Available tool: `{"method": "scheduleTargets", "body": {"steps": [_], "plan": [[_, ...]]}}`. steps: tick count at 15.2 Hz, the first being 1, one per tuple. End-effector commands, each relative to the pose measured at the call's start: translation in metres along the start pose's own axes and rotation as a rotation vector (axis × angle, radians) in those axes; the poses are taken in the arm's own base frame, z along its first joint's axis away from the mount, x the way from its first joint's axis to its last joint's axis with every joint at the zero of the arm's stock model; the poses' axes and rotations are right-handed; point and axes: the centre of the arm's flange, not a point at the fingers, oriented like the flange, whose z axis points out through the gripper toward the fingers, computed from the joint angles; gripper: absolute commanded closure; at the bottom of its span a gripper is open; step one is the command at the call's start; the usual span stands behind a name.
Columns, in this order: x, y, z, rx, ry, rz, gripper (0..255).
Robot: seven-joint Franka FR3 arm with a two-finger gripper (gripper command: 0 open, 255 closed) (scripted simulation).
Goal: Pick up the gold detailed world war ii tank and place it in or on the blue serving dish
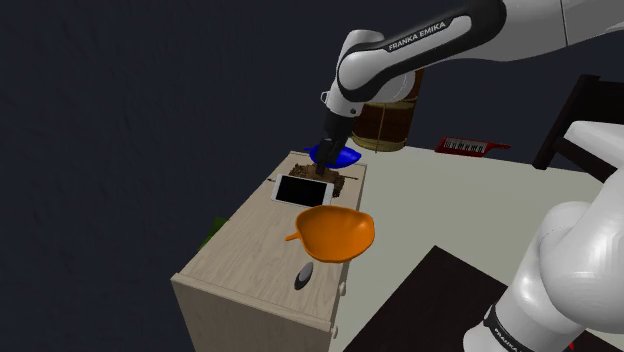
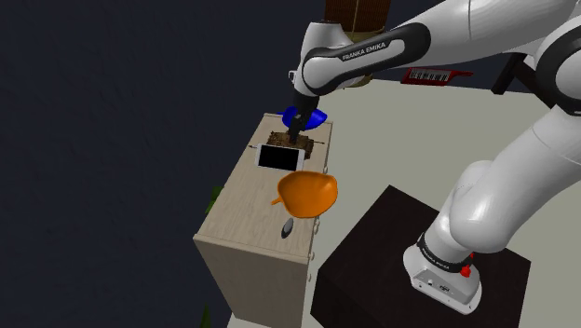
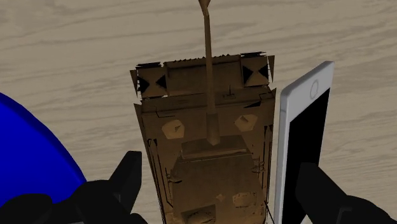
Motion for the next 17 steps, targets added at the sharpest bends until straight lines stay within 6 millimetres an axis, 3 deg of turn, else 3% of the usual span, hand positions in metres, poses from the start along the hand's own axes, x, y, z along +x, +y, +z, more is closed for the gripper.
{"method": "scheduleTargets", "body": {"steps": [1,10,17], "plan": [[0.0,0.0,0.0,0.0,0.0,0.0,255],[0.0,0.0,0.0,0.0,0.0,0.0,255],[0.006,-0.004,-0.036,0.0,0.0,0.0,255]]}}
